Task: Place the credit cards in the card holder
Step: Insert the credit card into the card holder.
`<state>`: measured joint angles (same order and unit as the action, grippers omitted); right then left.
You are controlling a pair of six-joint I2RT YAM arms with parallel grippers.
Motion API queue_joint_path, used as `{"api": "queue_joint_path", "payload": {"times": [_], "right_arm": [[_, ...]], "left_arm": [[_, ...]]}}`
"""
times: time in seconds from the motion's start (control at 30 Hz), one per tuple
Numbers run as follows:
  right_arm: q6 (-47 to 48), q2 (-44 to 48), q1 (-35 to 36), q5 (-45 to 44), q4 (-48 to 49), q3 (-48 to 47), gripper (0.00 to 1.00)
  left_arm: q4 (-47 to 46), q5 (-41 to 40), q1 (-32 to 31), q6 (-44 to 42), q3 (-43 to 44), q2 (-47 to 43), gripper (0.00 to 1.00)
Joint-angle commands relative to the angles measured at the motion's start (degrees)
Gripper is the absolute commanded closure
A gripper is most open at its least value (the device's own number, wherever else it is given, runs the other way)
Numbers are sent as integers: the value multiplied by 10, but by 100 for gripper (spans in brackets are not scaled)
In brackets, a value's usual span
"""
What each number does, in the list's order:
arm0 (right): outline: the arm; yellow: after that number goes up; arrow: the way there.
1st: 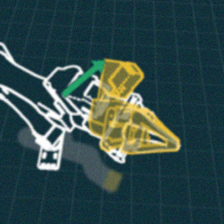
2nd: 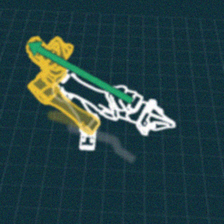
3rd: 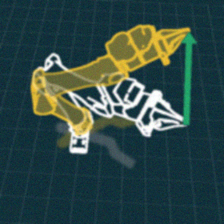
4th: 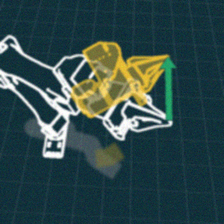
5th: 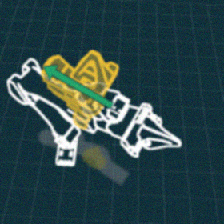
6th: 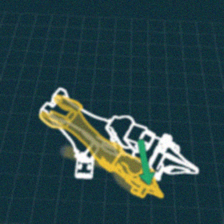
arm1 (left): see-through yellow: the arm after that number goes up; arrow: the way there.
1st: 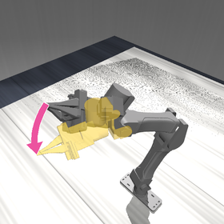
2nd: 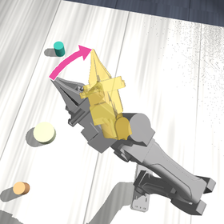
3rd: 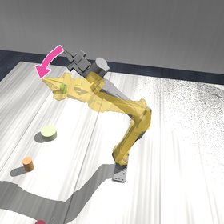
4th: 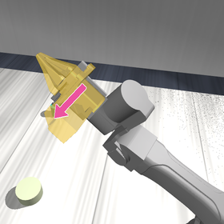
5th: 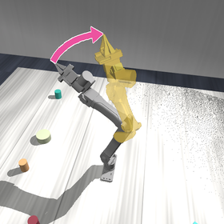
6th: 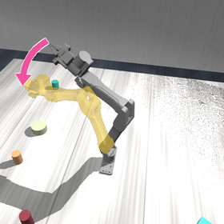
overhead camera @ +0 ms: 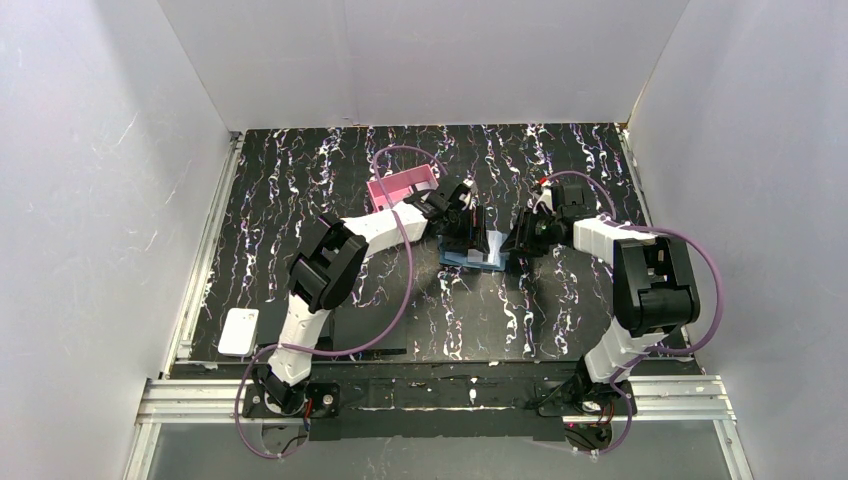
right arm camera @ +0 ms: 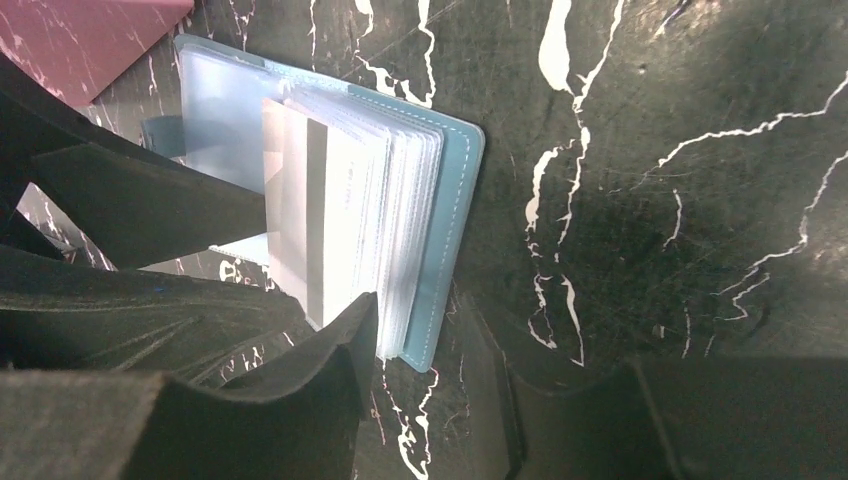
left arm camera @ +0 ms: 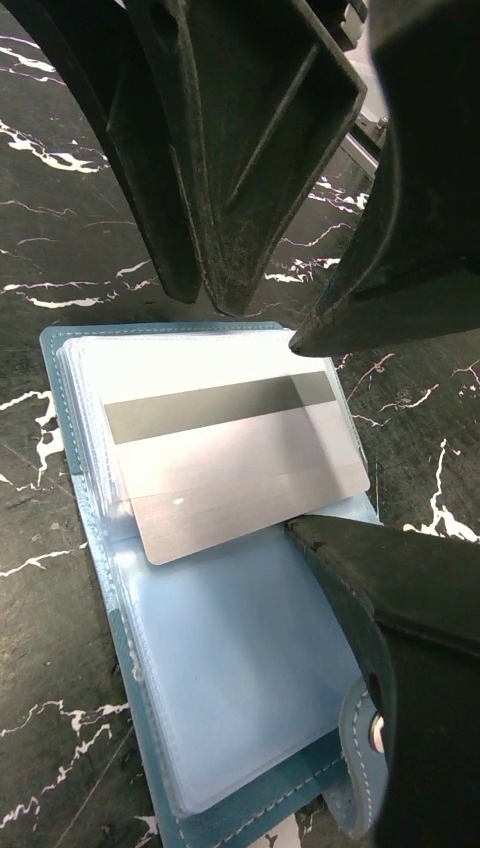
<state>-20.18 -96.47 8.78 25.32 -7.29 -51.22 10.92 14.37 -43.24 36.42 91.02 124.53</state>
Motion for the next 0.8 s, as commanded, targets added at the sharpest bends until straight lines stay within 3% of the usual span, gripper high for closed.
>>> {"api": "queue_joint_path", "payload": {"times": [0.0,0.57,0.77], "right_arm": [[11,4,-5,22,5,-27,54],[-18,-60,-4,103,114,-37,56],[-23,-51,0,136,118,-36,56]], "left_arm": [[39,5,0,-20,30,-8,41],[-80,162,-2,-120,23,12,44],[-94,200,1,-103,14,15,42]]}}
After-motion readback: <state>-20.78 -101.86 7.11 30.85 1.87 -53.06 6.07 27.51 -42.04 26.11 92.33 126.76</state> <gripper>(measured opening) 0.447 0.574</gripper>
